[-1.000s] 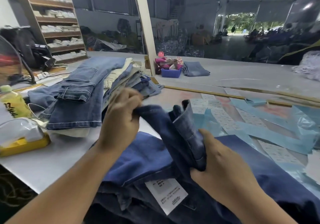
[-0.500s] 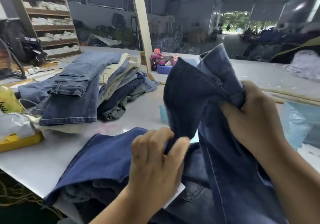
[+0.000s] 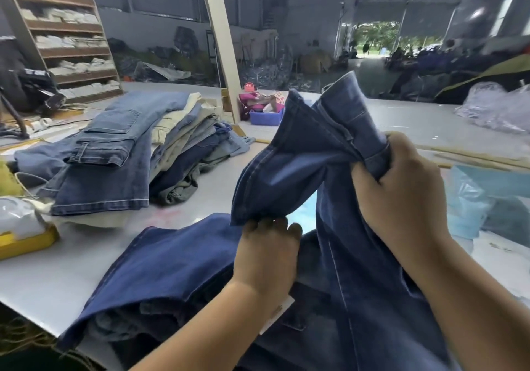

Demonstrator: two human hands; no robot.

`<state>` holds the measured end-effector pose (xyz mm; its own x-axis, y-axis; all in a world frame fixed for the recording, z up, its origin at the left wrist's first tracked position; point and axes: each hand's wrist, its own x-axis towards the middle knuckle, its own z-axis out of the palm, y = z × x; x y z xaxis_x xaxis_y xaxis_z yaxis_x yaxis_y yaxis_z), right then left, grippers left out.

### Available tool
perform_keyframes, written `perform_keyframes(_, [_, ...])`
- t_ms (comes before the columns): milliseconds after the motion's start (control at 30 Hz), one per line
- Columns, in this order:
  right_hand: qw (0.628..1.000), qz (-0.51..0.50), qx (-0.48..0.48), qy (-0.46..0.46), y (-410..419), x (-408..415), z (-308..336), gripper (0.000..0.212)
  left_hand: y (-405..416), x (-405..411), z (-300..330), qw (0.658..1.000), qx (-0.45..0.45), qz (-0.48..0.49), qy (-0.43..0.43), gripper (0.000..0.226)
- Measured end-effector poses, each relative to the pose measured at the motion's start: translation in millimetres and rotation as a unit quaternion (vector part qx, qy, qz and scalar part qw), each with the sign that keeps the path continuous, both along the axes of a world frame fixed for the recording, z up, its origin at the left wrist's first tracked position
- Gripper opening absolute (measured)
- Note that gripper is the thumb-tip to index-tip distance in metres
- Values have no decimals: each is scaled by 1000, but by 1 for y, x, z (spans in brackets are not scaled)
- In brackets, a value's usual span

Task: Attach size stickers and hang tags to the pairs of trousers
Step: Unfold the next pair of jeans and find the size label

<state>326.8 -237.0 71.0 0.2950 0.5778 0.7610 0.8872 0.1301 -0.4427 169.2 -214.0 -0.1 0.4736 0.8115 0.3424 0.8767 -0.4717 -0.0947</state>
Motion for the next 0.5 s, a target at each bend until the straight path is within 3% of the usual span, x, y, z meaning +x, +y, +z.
perform_keyframes(67, [999,-11,37,3,1,4,7,11,-3,-11,4,993,45,-81,-71,23])
perform_keyframes(133, [997,-15,81,16,2,7,16,11,-9,-24,2,983,48,-154,-83,22])
perform_keyframes(200, [992,-6,121,21,4,9,25,12,-18,-36,2,984,-1,-177,-4,19])
perform_keyframes(267, [991,20,134,17,5,8,31,16,-22,-41,0,981,-78,-142,105,26])
perform_keyframes(300, [991,40,126,10,6,5,32,17,-23,-42,-4,981,-102,-120,115,27])
perform_keyframes(400, [994,86,53,-37,7,-8,23,18,-20,-31,-12,989,-114,-91,-17,26])
perform_keyframes(500, [987,131,-36,-81,7,-24,6,24,-15,-13,-12,949,-244,-56,-192,41])
